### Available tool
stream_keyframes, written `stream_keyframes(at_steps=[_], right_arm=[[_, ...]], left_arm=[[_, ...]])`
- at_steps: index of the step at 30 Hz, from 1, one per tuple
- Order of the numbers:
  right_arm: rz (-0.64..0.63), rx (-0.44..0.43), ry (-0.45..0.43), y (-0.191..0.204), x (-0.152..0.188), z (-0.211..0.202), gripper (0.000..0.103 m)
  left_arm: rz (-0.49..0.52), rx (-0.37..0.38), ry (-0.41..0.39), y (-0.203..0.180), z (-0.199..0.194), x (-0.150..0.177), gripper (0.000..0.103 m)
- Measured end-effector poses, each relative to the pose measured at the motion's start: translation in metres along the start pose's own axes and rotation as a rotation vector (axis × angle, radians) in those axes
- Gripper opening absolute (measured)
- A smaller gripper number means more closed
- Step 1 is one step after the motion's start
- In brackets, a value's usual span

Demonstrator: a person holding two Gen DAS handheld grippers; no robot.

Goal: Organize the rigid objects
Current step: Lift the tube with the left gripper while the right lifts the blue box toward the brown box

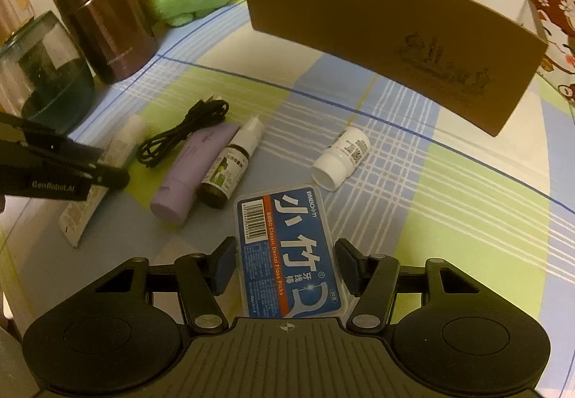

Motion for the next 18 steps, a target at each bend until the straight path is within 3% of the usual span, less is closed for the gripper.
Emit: stream_keyframes(at_steps=[9,18], right_arm=[[0.053,0.010,-0.043,-0.006,-0.003,-0.016,0.059],[0.075,0.011,-0.048,-0.006,-0.001,-0.020,0.059]], left_arm=[[0.020,0.007,-0.050,-0.005,-0.019,-0.005,0.035],[-0.055,0.023,0.041,0.003,0.002,-0.005,0.036]])
Point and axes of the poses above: each gripper's, at about its wrist camera, not at the fingertips, and z roughly the way its jaws point, y to its left, x to its underside, the point moved 2 cm from there along z, roughly the way its jaws point, and after that the axes turned 14 degrees about -z, right-handed, at the moved point
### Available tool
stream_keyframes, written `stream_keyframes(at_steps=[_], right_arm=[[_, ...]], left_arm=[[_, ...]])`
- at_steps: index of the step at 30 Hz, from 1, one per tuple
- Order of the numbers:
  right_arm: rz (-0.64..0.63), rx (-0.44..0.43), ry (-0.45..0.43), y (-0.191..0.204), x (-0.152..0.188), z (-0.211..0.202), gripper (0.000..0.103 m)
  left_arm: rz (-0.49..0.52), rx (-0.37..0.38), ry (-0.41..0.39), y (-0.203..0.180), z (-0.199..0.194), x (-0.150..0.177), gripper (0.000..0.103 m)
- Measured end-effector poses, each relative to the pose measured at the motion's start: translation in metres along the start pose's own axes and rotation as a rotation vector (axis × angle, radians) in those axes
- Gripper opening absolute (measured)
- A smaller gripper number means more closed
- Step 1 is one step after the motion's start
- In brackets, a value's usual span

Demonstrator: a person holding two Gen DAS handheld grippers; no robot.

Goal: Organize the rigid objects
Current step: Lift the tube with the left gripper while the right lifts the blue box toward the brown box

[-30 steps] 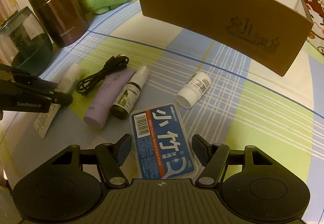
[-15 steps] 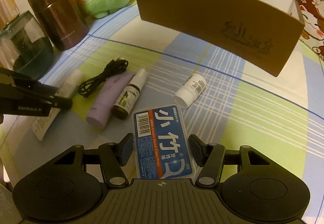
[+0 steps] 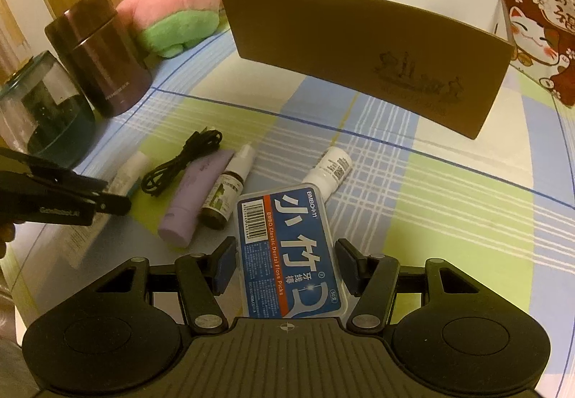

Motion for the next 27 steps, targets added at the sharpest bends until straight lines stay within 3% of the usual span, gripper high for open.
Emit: stream_keyframes(at_steps=[13,27], right_arm=[[0.032,0.027,-0.008,-0.006,0.003,-0.007,0.059],[0.063,0.045,-0.057,-0.013,-0.006,-0.021,0.059]], left_arm=[[0.052,-0.033,-0.023,-0.008,0.006,-0.005,0.033],[0.074,-0.006,-0.139,-0.015,-0.033,-0.025,0.033]])
Point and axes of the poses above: each gripper's, at about its wrist camera, not at the fingertips, and z roughly the way its jaws point, y to its left, x to its underside, the point moved 2 cm from there along z, roughly the way its jaws point, and after that the axes turned 14 degrees about -z, right-handed, at the moved point
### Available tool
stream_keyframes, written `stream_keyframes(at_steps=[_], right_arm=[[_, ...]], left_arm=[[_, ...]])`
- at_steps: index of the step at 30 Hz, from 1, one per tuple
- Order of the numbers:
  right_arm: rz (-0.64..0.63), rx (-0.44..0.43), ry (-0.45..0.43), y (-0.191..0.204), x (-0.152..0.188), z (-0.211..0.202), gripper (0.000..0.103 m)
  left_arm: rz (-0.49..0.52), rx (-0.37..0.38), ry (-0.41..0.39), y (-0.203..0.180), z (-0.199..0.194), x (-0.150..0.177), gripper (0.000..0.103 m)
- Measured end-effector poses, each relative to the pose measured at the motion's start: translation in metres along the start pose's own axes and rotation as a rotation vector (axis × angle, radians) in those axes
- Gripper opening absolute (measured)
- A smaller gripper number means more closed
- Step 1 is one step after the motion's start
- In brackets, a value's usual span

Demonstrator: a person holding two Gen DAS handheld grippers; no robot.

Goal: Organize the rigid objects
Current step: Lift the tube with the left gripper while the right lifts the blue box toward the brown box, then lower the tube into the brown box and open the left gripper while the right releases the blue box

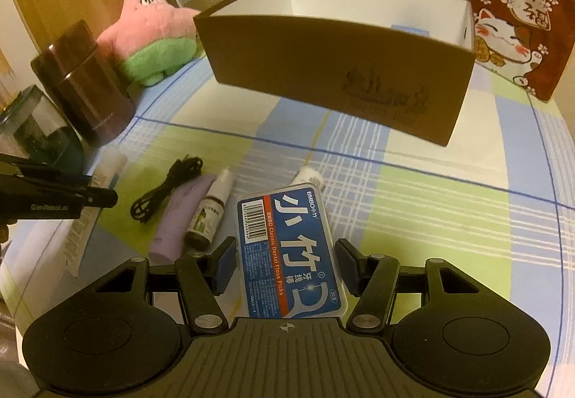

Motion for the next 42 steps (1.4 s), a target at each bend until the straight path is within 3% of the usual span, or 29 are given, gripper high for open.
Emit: stream_keyframes(at_steps=[11,23,34,42], right_arm=[[0.000,0.028,-0.076,-0.013,-0.024,-0.023,0.059],[0.000,0.072,-0.162,-0.054,-0.076,-0.034,0.059],[0.015,0.100,-0.220,-0.096,-0.142,-0.014,0.059],[0.067,0.103,-0.234,-0.130,-0.179,0.011,0.059]], left_arm=[[0.051,0.061,-0.075,-0.024,-0.030,-0.032,0.033],[0.137,0.117,-0.176,-0.062,-0.035,-0.094,0.033],[0.184,0.156,-0.240,-0.101,-0.018,-0.179,0.033],[0.212,0.164,-0.242,-0.131,0.012,-0.229,0.033]])
Point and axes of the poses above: each gripper's, at about its wrist camera, not at the fingertips, and z roughly the way its jaws point, y to its left, x to its underside, the point moved 2 cm from there along z, roughly the way its jaws point, and after that the axes turned 14 degrees about -z, right-handed, at the moved point
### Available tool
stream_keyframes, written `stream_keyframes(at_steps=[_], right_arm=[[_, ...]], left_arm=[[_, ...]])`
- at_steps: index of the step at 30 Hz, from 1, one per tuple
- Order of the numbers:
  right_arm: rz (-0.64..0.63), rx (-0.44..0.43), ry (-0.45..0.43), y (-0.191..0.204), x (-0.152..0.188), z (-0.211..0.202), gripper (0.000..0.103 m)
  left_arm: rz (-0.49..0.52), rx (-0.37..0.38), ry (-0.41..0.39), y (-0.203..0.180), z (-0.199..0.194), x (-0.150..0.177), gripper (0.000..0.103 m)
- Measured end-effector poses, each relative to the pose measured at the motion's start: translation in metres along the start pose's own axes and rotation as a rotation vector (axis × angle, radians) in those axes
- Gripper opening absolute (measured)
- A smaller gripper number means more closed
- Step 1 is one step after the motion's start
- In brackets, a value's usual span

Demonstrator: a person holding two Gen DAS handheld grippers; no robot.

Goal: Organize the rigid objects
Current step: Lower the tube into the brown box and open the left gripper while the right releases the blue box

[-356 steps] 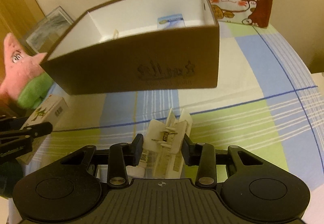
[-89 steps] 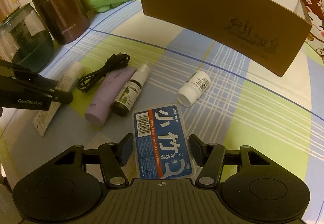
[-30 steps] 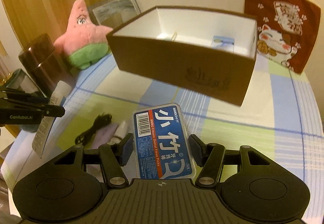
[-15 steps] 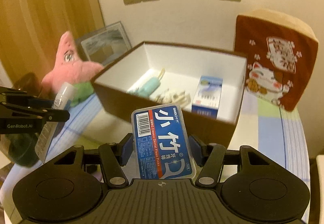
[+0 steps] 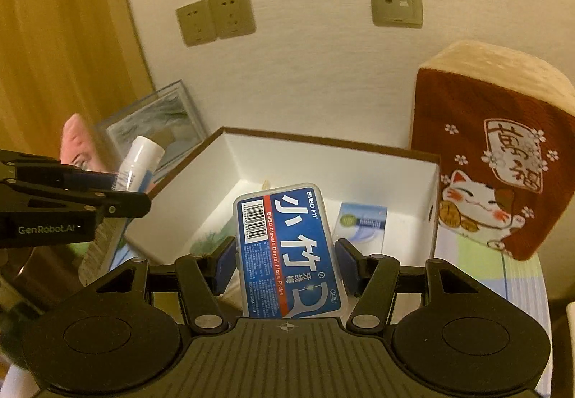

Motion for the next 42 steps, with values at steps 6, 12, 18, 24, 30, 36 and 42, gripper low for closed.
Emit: stream_keyframes(at_steps=[6,12,18,24,30,36,42], right_arm=[[0.054,0.002,0.031,-0.019,-0.009,0.035,0.059],[0.093,0.007,0.076,-0.032,-0.012,0.068,0.059],[0.140,0.001,0.112,-0.044,-0.014,0.093,0.059],[0.195,-0.005,0.145,-0.051,-0.012,0.112,0.059],[0.213,-0.005,0.156,-0.049,-0.012,0.120,0.059],[0.249,0.021,0.111,-0.050,-0.018,0.117,0.059],[0.249,0.041,0.027,-0.046,-0.027,0.098,0.076]], left_arm=[[0.021,0.002,0.037,-0.007,0.043,-0.018,0.033],[0.011,0.000,0.101,-0.007,0.089,-0.026,0.033],[-0.001,-0.007,0.144,-0.005,0.125,-0.030,0.033],[-0.028,-0.001,0.185,-0.001,0.149,-0.030,0.034],[-0.030,0.005,0.165,0.004,0.147,-0.032,0.040],[-0.059,-0.003,0.163,0.014,0.134,-0.034,0.045],[-0.084,-0.012,0.152,0.023,0.115,-0.032,0.051]])
Point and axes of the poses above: each gripper's, at about its wrist camera, not at the fingertips, and z roughly the way its jaws point, y to its left, x to its underside, the point moved 2 cm from there along z, roughly the way its jaws point, and after that the axes turned 14 degrees about -z, right-handed, at the moved point
